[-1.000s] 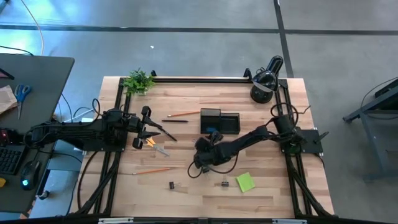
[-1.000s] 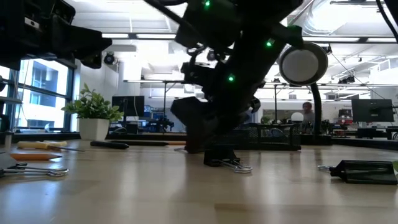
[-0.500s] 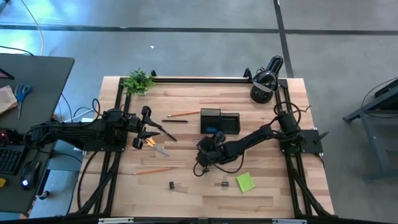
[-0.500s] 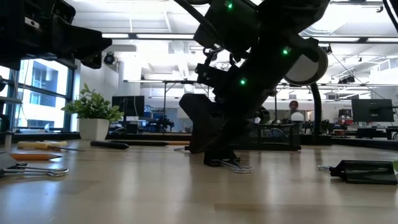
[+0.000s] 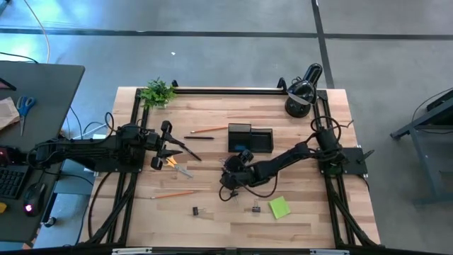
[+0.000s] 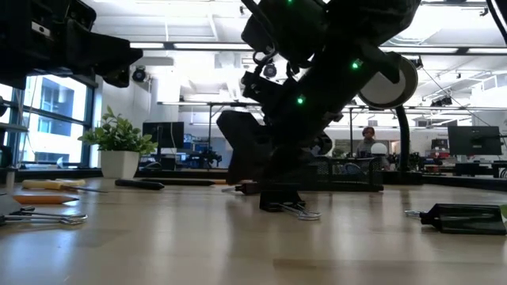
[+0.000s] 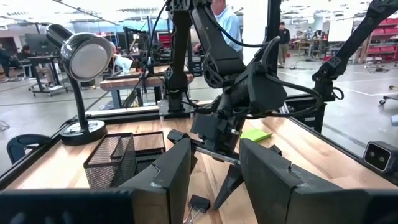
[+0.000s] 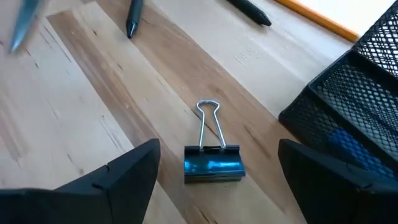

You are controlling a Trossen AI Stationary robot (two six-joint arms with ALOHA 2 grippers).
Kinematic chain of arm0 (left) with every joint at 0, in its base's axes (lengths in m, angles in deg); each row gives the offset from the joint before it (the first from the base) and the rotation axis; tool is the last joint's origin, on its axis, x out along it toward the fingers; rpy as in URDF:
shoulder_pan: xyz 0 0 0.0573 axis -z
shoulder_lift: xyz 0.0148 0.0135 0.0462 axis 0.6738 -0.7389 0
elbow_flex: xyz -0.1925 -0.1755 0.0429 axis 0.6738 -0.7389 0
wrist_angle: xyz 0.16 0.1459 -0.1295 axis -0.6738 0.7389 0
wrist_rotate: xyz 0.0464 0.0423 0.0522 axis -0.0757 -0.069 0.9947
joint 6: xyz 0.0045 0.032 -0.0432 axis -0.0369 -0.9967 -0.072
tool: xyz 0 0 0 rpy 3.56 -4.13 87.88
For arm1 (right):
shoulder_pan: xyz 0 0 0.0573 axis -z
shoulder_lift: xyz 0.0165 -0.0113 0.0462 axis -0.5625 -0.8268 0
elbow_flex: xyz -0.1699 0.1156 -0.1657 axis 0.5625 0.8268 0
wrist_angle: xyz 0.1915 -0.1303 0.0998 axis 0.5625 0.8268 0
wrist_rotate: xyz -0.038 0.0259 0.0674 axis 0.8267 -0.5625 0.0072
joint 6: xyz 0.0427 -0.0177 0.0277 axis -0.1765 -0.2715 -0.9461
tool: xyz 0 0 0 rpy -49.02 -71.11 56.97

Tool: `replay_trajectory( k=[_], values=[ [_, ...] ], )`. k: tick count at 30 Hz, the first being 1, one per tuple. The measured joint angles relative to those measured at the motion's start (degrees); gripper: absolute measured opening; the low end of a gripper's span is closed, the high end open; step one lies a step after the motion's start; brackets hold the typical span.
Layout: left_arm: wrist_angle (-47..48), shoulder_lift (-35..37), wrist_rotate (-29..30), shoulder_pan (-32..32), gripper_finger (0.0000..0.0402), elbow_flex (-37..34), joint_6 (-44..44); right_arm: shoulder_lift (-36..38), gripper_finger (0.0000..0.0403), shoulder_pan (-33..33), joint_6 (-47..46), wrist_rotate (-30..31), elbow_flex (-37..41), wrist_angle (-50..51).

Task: Pick and place office supplies into organizer
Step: Put the black binder clip into the desk organizer

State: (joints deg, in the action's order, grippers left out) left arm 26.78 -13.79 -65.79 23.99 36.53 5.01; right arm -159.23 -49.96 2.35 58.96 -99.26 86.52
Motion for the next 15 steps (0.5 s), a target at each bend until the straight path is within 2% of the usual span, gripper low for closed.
replay_trajectory(
  k=[15],
  values=[
    [0.4,0.0,0.0,0.0,0.0129,0.0,0.0,-2.1,0.0313,0.4,3.4,-0.3,-0.1,-2.4]
  ],
)
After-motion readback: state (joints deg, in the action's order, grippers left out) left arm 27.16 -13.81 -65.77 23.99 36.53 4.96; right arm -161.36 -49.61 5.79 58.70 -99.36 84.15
